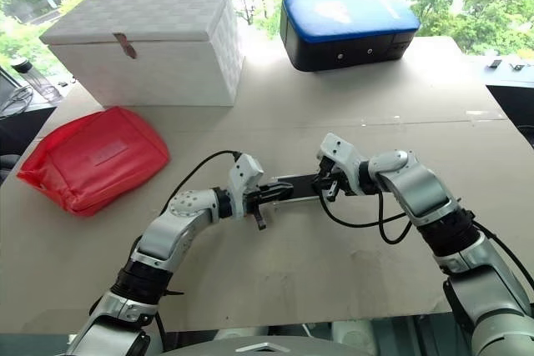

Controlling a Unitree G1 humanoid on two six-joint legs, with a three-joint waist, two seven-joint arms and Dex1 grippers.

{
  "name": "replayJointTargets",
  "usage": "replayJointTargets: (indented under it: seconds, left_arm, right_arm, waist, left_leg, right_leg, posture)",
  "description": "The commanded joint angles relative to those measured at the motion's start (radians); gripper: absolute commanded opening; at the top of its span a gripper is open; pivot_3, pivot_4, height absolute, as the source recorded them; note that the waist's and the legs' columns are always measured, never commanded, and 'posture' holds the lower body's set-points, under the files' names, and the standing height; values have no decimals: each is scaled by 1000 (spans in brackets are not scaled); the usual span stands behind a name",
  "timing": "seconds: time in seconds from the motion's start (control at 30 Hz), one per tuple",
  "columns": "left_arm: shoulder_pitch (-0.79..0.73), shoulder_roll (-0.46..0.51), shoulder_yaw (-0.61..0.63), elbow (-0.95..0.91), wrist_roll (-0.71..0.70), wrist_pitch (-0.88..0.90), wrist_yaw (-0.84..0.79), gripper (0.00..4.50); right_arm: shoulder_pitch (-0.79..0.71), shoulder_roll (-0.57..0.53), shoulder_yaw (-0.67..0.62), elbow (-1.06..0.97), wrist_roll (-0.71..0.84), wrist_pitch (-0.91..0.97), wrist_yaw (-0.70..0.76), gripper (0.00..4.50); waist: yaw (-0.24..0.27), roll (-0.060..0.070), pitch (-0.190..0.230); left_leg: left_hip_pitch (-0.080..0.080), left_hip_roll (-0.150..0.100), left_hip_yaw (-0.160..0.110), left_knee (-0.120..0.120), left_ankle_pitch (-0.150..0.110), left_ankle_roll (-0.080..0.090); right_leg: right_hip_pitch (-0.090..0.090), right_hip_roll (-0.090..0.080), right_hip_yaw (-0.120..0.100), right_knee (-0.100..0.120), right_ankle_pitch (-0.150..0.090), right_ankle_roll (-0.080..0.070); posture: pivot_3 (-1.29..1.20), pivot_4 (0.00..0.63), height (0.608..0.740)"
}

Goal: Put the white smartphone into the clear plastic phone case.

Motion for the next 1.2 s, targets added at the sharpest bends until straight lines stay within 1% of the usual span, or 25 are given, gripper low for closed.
replayJointTargets:
  seconds: [0.03,0.17,0.27,0.4,0.47,0.5,0.53,0.63,0.67,0.73,0.8,0.83,0.87,0.9,0.97,1.03,1.2]
  left_arm:
    - [20,-2,-23,5,26,37,21,86]
    - [21,-7,-26,-13,28,51,36,86]
    - [19,-11,-27,-24,30,61,47,86]
    - [15,-17,-27,-31,31,71,55,86]
    - [13,-21,-29,-33,32,75,58,86]
    - [12,-23,-29,-33,33,75,60,86]
    - [12,-25,-29,-35,35,76,60,86]
    - [11,-29,-27,-35,37,77,62,86]
    - [12,-32,-25,-34,36,77,63,86]
    - [12,-36,-23,-32,35,78,66,86]
    - [12,-41,-22,-28,35,78,67,86]
    - [11,-42,-22,-26,35,77,67,86]
    - [11,-44,-22,-24,36,76,66,86]
    - [9,-44,-24,-23,38,75,65,86]
    - [7,-44,-26,-20,41,72,63,86]
    - [6,-45,-27,-20,42,72,63,86]
    - [9,-47,-26,-24,44,75,66,86]
  right_arm:
    - [26,-10,115,210,-94,56,-13,0]
    - [20,-6,156,286,-123,39,10,0]
    - [31,-4,178,300,-135,46,37,0]
    - [43,14,184,331,-159,29,46,0]
    - [51,25,177,346,-176,-10,37,0]
    - [59,31,159,341,-178,-55,31,0]
    - [70,45,112,319,-153,-94,26,0]
    - [106,89,-57,235,-48,-222,39,0]
    - [122,82,-104,187,-10,-214,58,0]
    - [149,58,-145,122,30,-181,87,0]
    - [186,-10,-82,81,-10,-185,134,0]
    - [195,-30,-59,74,-25,-190,144,0]
    - [201,-49,-24,83,-56,-200,145,0]
    - [197,-57,9,108,-88,-198,135,0]
    - [192,-64,55,135,-118,-206,146,0]
    - [181,-64,86,143,-127,-172,159,0]
    - [169,-115,235,158,-247,-245,243,0]
  waist:
    - [2,-2,-7]
    - [4,-3,-15]
    - [4,-4,-22]
    - [5,-4,-27]
    - [5,-5,-32]
    - [5,-5,-33]
    - [5,-6,-34]
    - [4,-6,-32]
    - [4,-7,-29]
    - [1,6,-16]
    - [0,9,-13]
    - [2,10,-14]
    - [1,9,-14]
    - [1,9,-14]
    - [1,9,-15]
    - [1,5,-17]
    - [8,0,-22]
  left_leg:
    - [4,0,0,-1,0,0]
    - [8,0,-2,0,0,0]
    - [16,0,-3,-1,0,0]
    - [17,0,-3,-2,-1,1]
    - [17,0,-3,-2,-1,1]
    - [17,0,-3,-3,-1,1]
    - [17,0,-3,-3,-1,0]
    - [17,0,-3,-3,-2,-1]
    - [17,0,-4,-3,-3,-3]
    - [16,0,-3,-3,-2,-2]
    - [13,-1,-2,-3,-1,1]
    - [10,-1,-3,-3,-1,1]
    - [4,-1,-3,-3,0,0]
    - [1,-1,-3,-3,1,-1]
    - [1,-1,-2,-3,1,-3]
    - [1,-1,-1,-3,-1,1]
    - [4,-1,-1,-3,-2,3]
  right_leg:
    - [4,0,0,0,0,0]
    - [9,0,-3,0,-3,4]
    - [17,0,-3,-1,-4,6]
    - [18,0,-3,-1,-5,7]
    - [18,0,-3,-1,-5,7]
    - [18,0,-2,-1,-5,7]
    - [18,0,-2,-1,-5,7]
    - [18,0,-2,-2,-6,8]
    - [18,0,-2,-2,-6,8]
    - [17,0,-1,-3,-6,8]
    - [13,-1,-1,-3,-5,8]
    - [11,0,-1,-3,-4,5]
    - [4,0,-2,-2,-3,5]
    - [2,0,-2,-3,-3,4]
    - [2,-1,-1,-4,-3,4]
    - [3,-2,0,-5,-3,4]
    - [5,-2,-2,-5,-4,6]
  posture:
    - [0,150,740]
    - [0,150,740]
    - [0,150,740]
    - [0,150,740]
    - [0,150,740]
    - [0,150,740]
    - [0,150,740]
    - [0,150,740]
    - [0,150,740]
    - [0,150,740]
    - [0,150,740]
    - [0,150,740]
    - [0,150,740]
    - [0,150,740]
    - [0,150,740]
    - [0,150,740]
    - [0,150,740]
